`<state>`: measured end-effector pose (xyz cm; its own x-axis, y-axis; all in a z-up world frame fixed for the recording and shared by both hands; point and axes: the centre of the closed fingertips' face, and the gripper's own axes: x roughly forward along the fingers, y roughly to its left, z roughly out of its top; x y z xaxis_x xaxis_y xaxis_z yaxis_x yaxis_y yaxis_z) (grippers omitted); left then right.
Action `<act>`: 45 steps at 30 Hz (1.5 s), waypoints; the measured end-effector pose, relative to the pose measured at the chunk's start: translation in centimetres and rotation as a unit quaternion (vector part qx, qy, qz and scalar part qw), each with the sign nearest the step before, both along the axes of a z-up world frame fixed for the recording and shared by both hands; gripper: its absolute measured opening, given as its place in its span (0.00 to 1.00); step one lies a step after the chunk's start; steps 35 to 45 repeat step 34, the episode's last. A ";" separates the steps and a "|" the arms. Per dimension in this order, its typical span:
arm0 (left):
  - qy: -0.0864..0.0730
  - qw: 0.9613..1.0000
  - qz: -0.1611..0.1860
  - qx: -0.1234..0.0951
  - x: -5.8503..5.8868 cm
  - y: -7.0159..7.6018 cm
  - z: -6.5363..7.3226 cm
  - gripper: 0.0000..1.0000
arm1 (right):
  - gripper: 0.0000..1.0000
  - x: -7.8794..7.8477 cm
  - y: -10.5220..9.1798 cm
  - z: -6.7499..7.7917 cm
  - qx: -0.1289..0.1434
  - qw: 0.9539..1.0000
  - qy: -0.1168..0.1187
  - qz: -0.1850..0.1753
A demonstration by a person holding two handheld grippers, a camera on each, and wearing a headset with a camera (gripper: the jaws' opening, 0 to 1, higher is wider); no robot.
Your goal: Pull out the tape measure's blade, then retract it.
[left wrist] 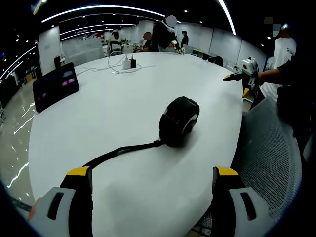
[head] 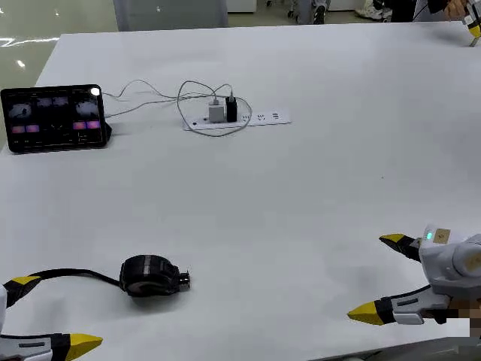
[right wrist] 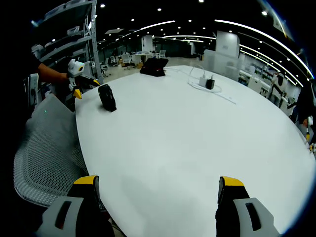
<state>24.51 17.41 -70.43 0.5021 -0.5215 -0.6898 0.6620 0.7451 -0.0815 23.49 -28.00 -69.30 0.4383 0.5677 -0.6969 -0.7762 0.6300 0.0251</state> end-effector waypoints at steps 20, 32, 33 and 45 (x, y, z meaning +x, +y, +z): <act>-0.012 1.000 0.005 -0.016 0.7 -0.3 1.8 0.99 | 0.99 -0.3 -0.7 -0.1 -0.012 1.000 0.001 0.003; -0.016 1.000 0.004 -0.014 0.8 -0.2 2.0 0.99 | 0.99 -0.9 -1.0 -0.7 -0.012 1.000 0.011 0.005; -0.016 1.000 0.002 -0.013 0.8 -0.2 2.0 0.99 | 0.99 -0.9 -1.1 -0.6 -0.010 1.000 0.010 0.003; -0.015 1.000 0.002 -0.013 0.9 -0.1 2.0 0.99 | 0.99 -0.9 -1.2 -0.6 -0.010 1.000 0.009 0.002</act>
